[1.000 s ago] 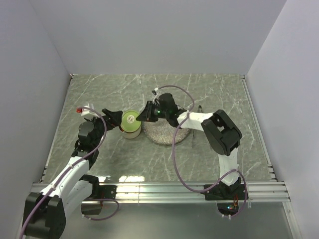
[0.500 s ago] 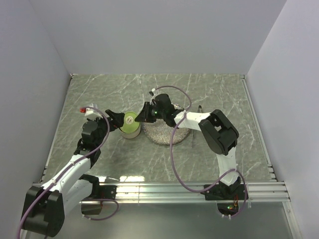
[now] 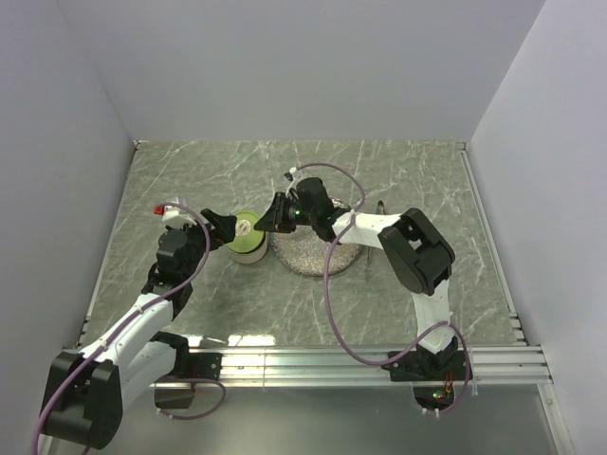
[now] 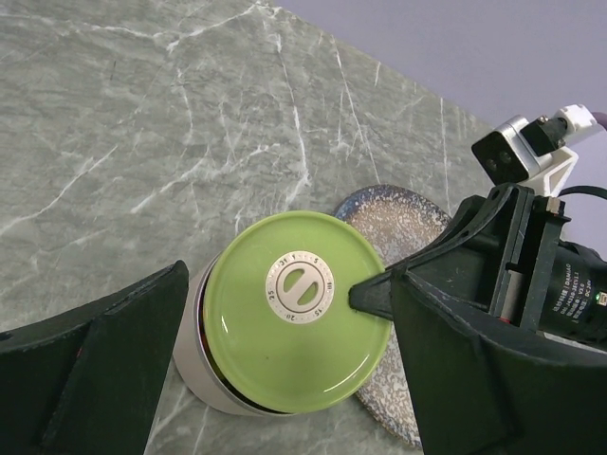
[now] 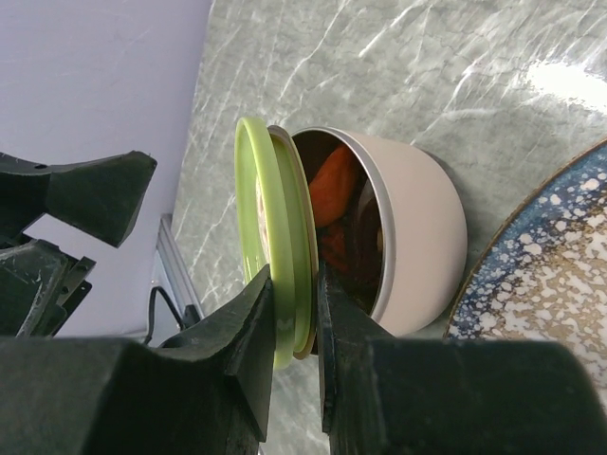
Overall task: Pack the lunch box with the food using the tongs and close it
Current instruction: Put the lid back on the lunch box
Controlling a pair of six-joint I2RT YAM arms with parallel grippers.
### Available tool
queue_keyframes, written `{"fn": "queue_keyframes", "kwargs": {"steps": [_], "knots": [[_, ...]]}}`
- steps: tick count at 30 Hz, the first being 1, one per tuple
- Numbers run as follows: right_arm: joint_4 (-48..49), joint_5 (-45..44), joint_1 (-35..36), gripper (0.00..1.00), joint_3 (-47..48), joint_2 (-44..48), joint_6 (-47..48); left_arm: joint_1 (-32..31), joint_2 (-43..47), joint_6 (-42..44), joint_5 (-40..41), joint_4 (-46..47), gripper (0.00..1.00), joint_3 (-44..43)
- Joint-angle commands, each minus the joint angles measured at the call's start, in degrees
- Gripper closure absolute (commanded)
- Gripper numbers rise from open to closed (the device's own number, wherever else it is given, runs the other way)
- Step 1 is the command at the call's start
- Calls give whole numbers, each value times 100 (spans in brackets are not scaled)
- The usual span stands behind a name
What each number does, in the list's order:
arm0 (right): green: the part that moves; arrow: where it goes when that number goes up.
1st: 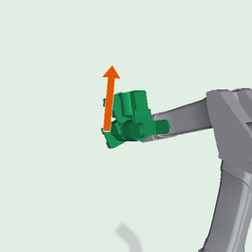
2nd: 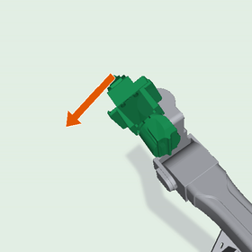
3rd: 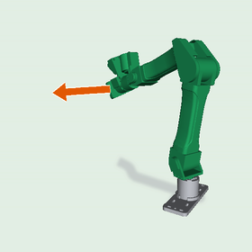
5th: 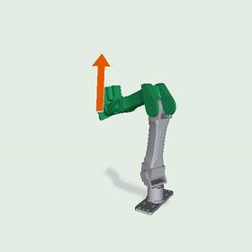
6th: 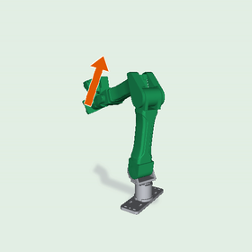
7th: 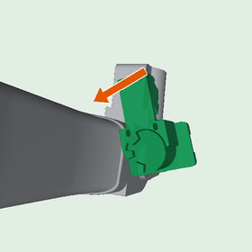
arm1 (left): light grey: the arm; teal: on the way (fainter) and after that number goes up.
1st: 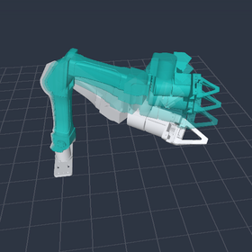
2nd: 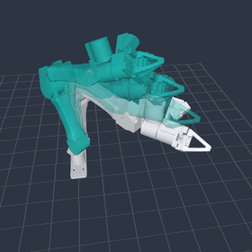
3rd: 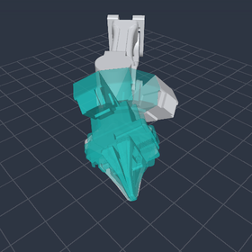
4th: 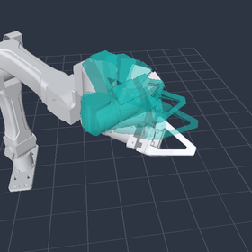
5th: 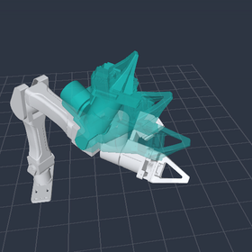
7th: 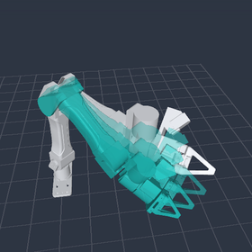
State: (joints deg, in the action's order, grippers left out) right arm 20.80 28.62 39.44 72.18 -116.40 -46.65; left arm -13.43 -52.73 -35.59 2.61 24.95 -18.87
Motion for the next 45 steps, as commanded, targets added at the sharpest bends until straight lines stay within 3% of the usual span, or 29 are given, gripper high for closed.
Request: {"fn": "queue_keyframes", "kwargs": {"steps": [1, 12, 30, 35, 40, 45], "knots": [[258, 161, -33, 100, 59, 153, -46, -37, 44, 79, 64, 124, 7, -116], [-67, -41, 2, 100, 59, -5, 200, -98, -53, 123, 117, 71, 9, -169], [311, 346, 11, 100, 147, -76, -169, -133, -53, 140, 152, 80, 10, -161], [302, 346, 20, 100, 121, -102, -169, -238, -211, 140, 362, 10, 16, -169], [487, 434, 28, 100, 68, -94, -283, -458, -439, 97, 767, -60, 36, -161], [583, 513, 20, 100, 7, -6, -335, -546, -449, 26, 1039, -174, 38, -143]]}}
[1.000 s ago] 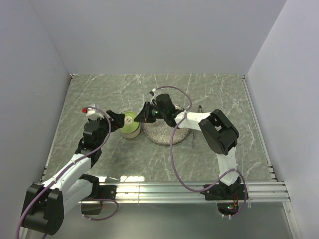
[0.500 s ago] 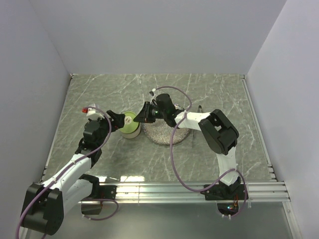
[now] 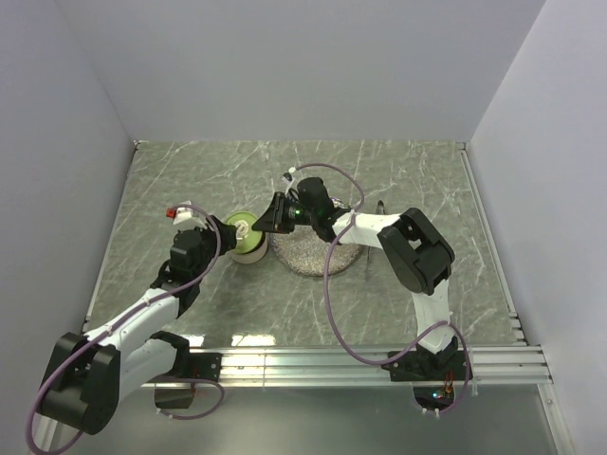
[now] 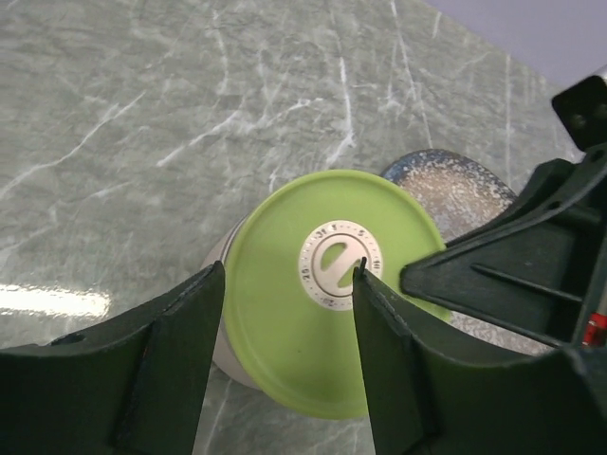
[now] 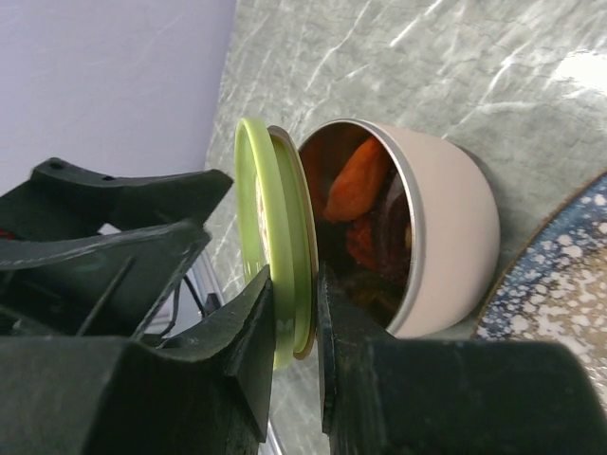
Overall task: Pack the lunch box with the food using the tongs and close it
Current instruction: Put the lid back on the lunch box
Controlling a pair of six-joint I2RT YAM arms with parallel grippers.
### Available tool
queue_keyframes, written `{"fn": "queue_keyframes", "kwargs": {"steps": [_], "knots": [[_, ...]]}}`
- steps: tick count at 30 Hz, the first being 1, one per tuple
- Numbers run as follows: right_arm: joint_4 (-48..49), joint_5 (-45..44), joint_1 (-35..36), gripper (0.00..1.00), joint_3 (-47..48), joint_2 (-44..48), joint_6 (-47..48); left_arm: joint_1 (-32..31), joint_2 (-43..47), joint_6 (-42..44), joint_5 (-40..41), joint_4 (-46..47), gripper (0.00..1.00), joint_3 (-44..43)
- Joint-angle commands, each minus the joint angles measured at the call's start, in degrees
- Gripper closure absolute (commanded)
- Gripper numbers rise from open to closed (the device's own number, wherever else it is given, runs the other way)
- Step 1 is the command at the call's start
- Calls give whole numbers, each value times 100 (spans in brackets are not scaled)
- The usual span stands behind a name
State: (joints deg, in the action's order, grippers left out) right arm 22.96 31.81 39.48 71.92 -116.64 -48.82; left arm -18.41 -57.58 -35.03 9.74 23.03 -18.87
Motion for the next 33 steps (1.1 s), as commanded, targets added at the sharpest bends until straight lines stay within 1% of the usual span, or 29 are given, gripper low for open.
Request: {"fn": "queue_keyframes", "kwargs": {"steps": [1, 5, 8, 12, 13, 16, 25, 28, 29, 30, 32, 33], "knots": [[393, 220, 15, 100, 15, 53, -119, -48, 89, -57, 440, 9, 38, -126], [446, 229, -2, 100, -90, 98, -119, -48, 151, -92, 608, -61, 39, -108], [525, 273, -2, 100, -143, 115, -146, -48, 98, -92, 652, -61, 43, -125], [604, 299, -2, 100, -178, 115, -207, -48, -121, -66, 644, -79, 56, -222], [613, 299, -2, 100, -178, 115, -207, -48, -209, -66, 635, -79, 63, -231], [683, 352, -11, 100, -205, 141, -260, -57, -288, -57, 617, -88, 70, -275], [850, 439, -2, 100, -319, 247, -348, -66, -385, -48, 705, -149, 72, -345], [903, 475, -2, 100, -345, 256, -383, -75, -447, -39, 714, -176, 75, -380], [938, 475, -11, 100, -345, 256, -392, -83, -456, -31, 714, -176, 79, -389], [938, 492, -2, 100, -354, 256, -400, -83, -473, -22, 714, -176, 88, -398], [956, 536, -2, 100, -345, 229, -418, -101, -491, -13, 740, -193, 97, -415], [938, 536, -2, 100, -337, 203, -401, -101, -491, -13, 740, -202, 99, -415]]}}
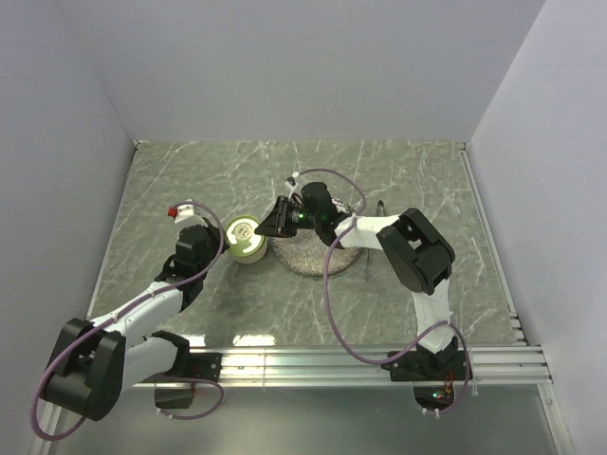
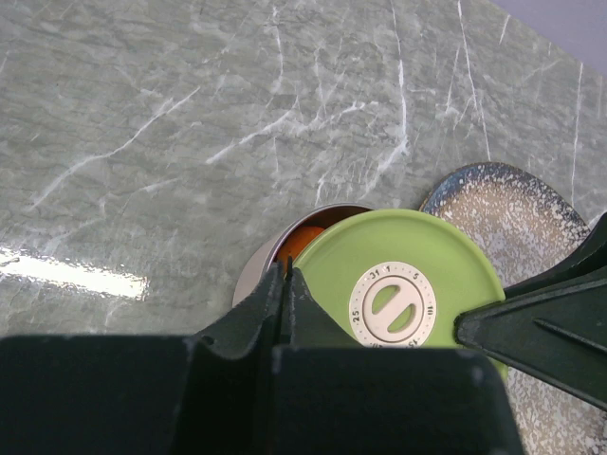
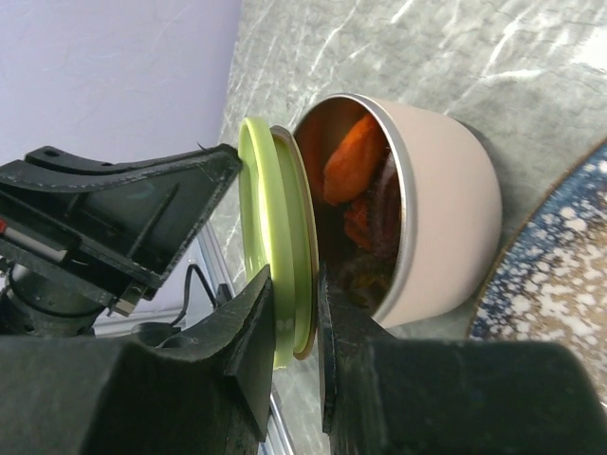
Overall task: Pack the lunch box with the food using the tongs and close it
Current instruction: Put the lid back on the lunch box
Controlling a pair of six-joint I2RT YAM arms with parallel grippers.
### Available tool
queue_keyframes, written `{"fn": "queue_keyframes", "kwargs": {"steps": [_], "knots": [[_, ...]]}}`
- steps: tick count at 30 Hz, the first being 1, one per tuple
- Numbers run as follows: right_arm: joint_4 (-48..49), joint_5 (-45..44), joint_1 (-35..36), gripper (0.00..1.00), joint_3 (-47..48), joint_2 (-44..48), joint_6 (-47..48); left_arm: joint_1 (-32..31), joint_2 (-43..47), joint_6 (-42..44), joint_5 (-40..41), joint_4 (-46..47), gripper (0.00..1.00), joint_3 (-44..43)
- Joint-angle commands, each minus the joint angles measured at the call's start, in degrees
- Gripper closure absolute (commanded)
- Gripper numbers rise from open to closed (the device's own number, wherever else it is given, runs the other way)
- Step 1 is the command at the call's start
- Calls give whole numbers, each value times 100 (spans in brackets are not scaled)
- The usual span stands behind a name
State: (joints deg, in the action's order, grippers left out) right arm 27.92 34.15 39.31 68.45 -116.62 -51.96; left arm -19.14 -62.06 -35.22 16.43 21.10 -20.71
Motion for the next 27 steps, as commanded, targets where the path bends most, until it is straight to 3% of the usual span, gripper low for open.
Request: {"fn": "queue_keyframes", "kwargs": {"steps": [1, 11, 18, 27], "knots": [[442, 303, 15, 100, 20, 183, -94, -38, -43, 15, 71, -1, 99, -232], [381, 250, -11, 100, 55, 174, -33, -108, -95, 59, 124, -80, 99, -311], [424, 250, -99, 100, -33, 341, -59, -117, -43, 68, 168, -150, 75, -320], [618, 390, -160, 100, -7, 324, -226, -161, -52, 95, 221, -212, 73, -364]]}}
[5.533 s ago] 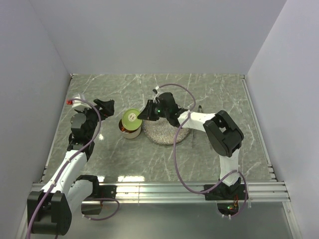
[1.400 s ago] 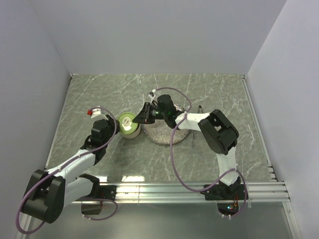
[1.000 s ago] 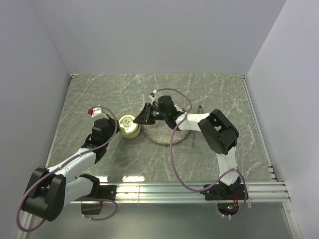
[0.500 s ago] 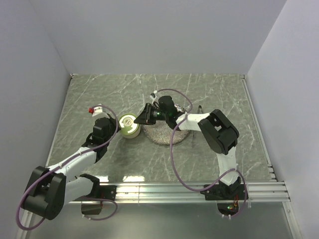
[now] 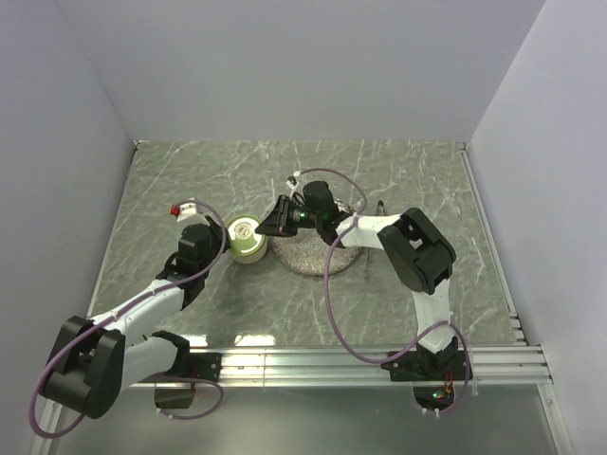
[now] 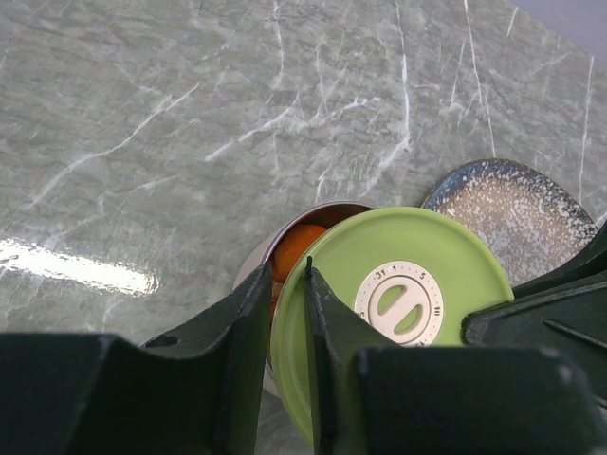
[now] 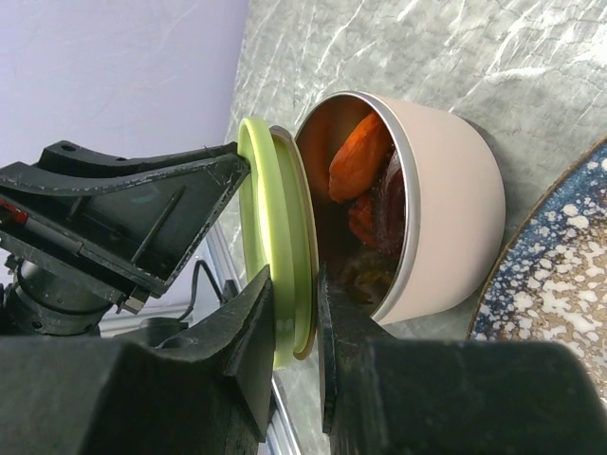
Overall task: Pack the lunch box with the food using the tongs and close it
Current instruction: Put the lid back on the lunch box
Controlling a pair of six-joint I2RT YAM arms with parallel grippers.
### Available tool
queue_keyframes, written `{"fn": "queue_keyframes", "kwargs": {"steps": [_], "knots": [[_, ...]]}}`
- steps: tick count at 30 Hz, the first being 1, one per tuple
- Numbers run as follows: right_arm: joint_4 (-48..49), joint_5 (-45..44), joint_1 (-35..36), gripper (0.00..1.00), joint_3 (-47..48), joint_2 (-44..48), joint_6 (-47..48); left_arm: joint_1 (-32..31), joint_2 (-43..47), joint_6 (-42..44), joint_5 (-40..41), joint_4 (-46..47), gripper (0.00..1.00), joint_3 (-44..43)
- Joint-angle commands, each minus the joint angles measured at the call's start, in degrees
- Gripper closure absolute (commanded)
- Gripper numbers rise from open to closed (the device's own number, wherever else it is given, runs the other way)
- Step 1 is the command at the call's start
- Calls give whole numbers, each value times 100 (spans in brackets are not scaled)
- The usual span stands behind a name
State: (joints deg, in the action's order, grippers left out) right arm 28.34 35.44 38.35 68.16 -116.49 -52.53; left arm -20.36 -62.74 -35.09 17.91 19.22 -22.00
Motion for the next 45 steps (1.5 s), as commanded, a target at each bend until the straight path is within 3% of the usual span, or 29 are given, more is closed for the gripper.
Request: {"fn": "queue_keyframes", "kwargs": {"steps": [1, 14, 17, 18, 21, 24, 28, 35, 45], "knots": [[611, 279, -73, 100, 4, 302, -204, -47, 25, 73, 90, -33, 73, -226], [1218, 578, -117, 100, -13, 100, -723, -56, 156, 82, -165, 90, 75, -112], [1244, 569, -117, 100, -22, 109, -741, -56, 367, 55, -209, 108, 68, -15], [1253, 569, -117, 100, -22, 100, -741, -56, 463, 46, -227, 99, 59, 20], [1288, 578, -117, 100, -31, 117, -758, -56, 596, 11, -297, 73, 48, 64], [1341, 613, -135, 100, -57, 117, -785, -56, 658, 2, -341, 47, 47, 82], [1385, 639, -135, 100, -92, 126, -802, -56, 658, -7, -385, 99, 51, 99], [1176, 543, -126, 100, -49, 73, -680, -56, 667, -15, -420, 99, 72, 117], [41, 42, 23, 100, 144, -5, 155, -56, 587, -59, -552, 82, 81, 152]]}}
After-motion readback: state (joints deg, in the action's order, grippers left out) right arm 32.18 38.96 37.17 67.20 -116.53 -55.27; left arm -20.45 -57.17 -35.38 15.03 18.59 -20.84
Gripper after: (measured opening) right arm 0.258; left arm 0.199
